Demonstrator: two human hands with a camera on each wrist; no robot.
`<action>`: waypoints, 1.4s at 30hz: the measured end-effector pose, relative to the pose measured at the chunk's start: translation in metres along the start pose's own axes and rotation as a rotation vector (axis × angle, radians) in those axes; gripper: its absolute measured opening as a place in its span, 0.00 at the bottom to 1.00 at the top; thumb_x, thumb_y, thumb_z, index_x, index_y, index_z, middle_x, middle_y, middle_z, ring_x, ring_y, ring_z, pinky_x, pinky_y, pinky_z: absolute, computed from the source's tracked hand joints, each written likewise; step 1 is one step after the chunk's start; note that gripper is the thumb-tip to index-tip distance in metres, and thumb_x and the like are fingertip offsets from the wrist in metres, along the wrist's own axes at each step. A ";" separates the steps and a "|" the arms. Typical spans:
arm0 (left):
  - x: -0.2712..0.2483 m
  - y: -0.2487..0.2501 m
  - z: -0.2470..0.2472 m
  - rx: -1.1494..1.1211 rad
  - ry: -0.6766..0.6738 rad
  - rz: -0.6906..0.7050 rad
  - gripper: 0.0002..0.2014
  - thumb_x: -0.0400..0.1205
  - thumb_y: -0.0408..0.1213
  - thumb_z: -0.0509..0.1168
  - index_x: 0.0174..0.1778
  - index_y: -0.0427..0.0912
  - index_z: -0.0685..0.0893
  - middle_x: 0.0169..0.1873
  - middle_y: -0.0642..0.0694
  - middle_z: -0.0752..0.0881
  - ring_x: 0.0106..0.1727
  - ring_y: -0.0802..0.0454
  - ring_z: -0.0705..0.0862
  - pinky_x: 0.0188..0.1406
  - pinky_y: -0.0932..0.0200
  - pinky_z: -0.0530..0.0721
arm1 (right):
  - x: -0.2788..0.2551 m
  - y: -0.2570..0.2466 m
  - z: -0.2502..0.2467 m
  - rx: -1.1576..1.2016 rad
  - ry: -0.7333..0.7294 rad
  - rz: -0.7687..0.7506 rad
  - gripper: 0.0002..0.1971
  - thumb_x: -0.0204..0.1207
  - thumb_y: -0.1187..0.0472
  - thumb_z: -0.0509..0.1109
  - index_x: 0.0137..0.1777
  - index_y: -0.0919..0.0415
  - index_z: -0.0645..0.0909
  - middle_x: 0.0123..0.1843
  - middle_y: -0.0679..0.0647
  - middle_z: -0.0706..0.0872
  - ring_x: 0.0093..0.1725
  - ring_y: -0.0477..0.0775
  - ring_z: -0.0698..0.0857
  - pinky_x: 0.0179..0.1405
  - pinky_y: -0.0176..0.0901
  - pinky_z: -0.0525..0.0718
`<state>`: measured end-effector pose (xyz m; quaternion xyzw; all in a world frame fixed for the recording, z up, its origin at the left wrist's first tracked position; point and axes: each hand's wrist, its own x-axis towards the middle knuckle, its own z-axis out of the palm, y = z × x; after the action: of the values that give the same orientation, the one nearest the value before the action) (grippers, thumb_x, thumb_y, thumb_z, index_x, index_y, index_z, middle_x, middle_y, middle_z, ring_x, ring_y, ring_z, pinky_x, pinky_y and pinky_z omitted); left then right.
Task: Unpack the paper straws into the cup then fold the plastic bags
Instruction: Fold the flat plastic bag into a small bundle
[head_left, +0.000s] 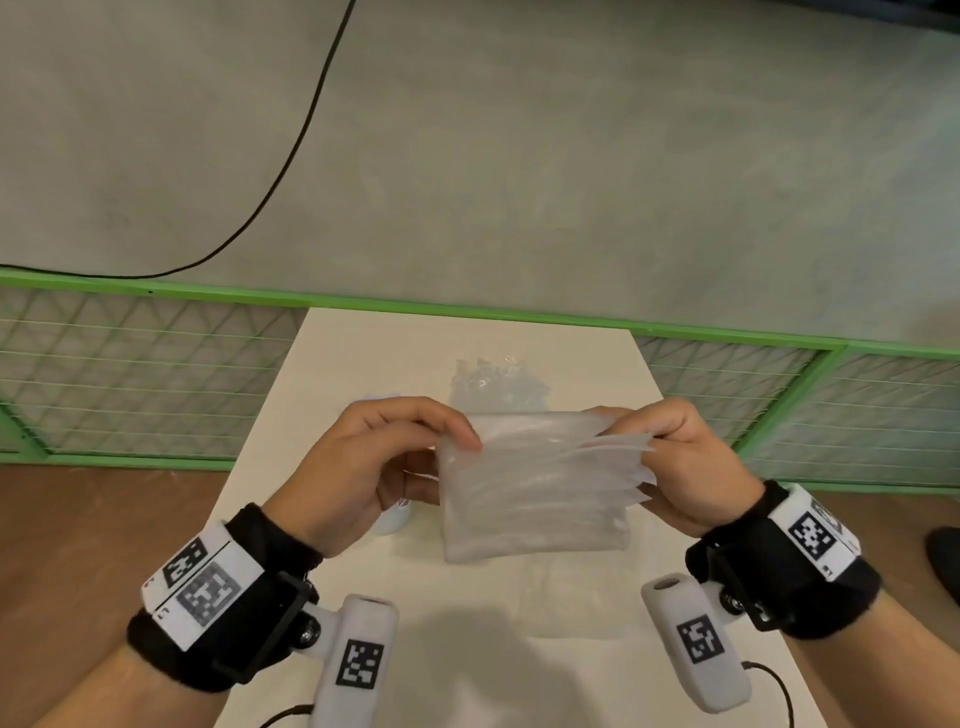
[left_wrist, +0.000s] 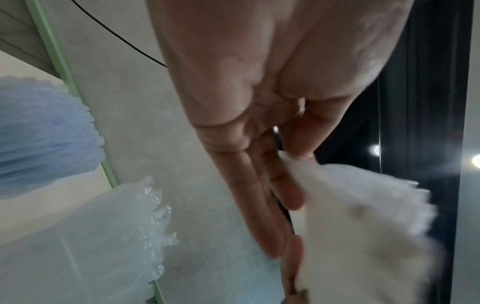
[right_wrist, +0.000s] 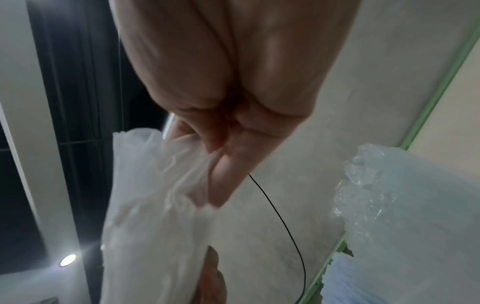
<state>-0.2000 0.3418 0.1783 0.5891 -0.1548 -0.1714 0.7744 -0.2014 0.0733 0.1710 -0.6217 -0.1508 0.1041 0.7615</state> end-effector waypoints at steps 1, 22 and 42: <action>-0.001 0.000 0.002 -0.044 -0.021 -0.010 0.12 0.79 0.33 0.60 0.36 0.39 0.88 0.38 0.45 0.85 0.33 0.48 0.85 0.29 0.57 0.84 | 0.001 0.000 0.000 -0.037 -0.005 -0.028 0.36 0.66 0.94 0.46 0.31 0.63 0.92 0.36 0.59 0.91 0.32 0.57 0.88 0.25 0.42 0.79; -0.002 -0.014 0.005 0.424 -0.025 -0.028 0.25 0.77 0.23 0.72 0.63 0.56 0.86 0.52 0.61 0.90 0.31 0.59 0.84 0.39 0.70 0.82 | 0.013 0.020 0.015 -0.163 0.076 0.227 0.31 0.71 0.64 0.80 0.72 0.55 0.73 0.53 0.52 0.89 0.50 0.52 0.89 0.43 0.44 0.87; -0.030 -0.135 -0.070 1.065 0.220 -0.170 0.30 0.68 0.19 0.65 0.47 0.65 0.85 0.52 0.54 0.77 0.52 0.57 0.80 0.48 0.84 0.68 | -0.040 0.199 -0.036 -1.446 -0.232 0.558 0.18 0.79 0.52 0.68 0.67 0.53 0.74 0.64 0.52 0.76 0.66 0.57 0.76 0.62 0.47 0.75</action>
<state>-0.2069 0.3824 0.0290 0.9244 -0.0902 -0.0687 0.3643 -0.2199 0.0670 -0.0344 -0.9634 -0.0979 0.2319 0.0926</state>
